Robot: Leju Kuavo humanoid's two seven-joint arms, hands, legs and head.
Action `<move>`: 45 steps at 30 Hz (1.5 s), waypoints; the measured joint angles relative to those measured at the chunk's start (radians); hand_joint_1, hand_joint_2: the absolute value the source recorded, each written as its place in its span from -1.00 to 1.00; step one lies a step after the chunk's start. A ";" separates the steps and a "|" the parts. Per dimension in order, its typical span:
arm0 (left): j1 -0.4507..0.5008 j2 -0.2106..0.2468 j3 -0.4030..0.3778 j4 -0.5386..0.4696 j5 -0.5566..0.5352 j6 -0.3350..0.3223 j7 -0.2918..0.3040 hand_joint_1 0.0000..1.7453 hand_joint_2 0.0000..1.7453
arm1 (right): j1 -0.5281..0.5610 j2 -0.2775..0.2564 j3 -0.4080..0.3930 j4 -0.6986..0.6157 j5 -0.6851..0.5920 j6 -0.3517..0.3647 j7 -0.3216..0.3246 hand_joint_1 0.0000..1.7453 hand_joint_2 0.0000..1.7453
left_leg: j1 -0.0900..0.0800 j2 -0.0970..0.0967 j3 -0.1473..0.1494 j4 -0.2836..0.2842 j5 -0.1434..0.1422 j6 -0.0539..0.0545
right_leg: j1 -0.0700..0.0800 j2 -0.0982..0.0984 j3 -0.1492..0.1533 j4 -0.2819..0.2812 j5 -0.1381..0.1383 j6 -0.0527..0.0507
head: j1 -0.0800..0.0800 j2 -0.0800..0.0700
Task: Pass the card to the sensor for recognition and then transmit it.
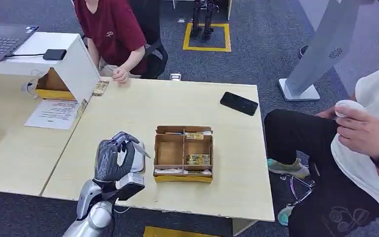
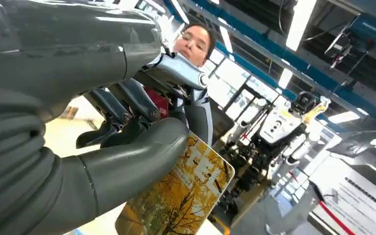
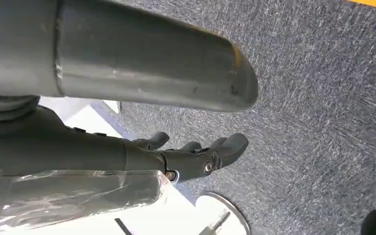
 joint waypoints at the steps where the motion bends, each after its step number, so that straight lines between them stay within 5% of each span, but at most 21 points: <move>1: -0.008 0.002 0.005 0.000 -0.003 0.001 0.005 1.00 1.00 | 0.000 0.000 0.000 0.000 0.001 0.000 0.000 -1.00 -1.00 | 0.000 0.000 0.000 0.000 0.000 0.000 | 0.000 0.000 0.000 0.000 0.000 -0.001 | 0.000 0.000; 5: -0.039 0.009 0.019 0.014 -0.073 0.021 0.063 1.00 1.00 | -0.002 0.000 0.002 0.000 0.005 0.002 0.007 -1.00 -1.00 | 0.000 -0.001 0.000 0.000 0.001 0.000 | 0.000 0.000 0.000 0.000 0.000 -0.001 | 0.000 0.000; 10: -0.211 0.026 0.093 0.197 -0.211 0.068 0.193 1.00 1.00 | -0.025 0.003 0.010 0.000 0.008 0.019 0.020 -1.00 -1.00 | 0.001 -0.001 0.000 0.000 0.003 -0.002 | 0.000 0.000 0.000 0.001 0.004 0.000 | 0.000 0.000; 20: -0.319 0.029 0.226 0.396 -0.241 0.082 0.172 1.00 1.00 | -0.035 0.008 0.019 0.000 0.008 0.019 0.029 -1.00 -1.00 | 0.001 -0.001 -0.001 0.000 0.004 -0.003 | 0.000 0.000 -0.002 0.001 0.004 -0.001 | 0.000 0.000; 41: -0.330 -0.012 0.312 0.439 -0.272 0.084 0.124 1.00 1.00 | -0.035 0.008 0.025 0.000 0.007 0.018 0.029 -1.00 -1.00 | 0.001 -0.001 -0.001 0.000 0.004 -0.003 | 0.000 0.000 -0.002 0.001 0.004 0.000 | 0.000 0.000; 42: -0.331 -0.014 0.313 0.439 -0.272 0.084 0.124 0.16 1.00 | -0.035 0.008 0.026 0.000 0.007 0.019 0.029 -1.00 -1.00 | 0.001 -0.001 -0.001 0.000 0.004 -0.003 | 0.000 0.000 -0.002 0.001 0.004 0.000 | 0.000 0.000; 43: -0.332 -0.016 0.315 0.440 -0.272 0.084 0.123 -1.00 1.00 | -0.035 0.008 0.025 0.000 0.007 0.018 0.029 -1.00 -1.00 | 0.001 -0.001 -0.001 0.000 0.004 -0.003 | 0.000 0.000 -0.002 0.001 0.004 0.000 | 0.000 0.000; 45: -0.335 -0.018 0.317 0.443 -0.272 0.084 0.122 -1.00 1.00 | -0.035 0.008 0.026 0.000 0.007 0.018 0.029 -1.00 -1.00 | 0.001 -0.001 -0.001 0.000 0.004 -0.003 | 0.000 0.000 -0.002 0.001 0.004 0.000 | 0.000 0.000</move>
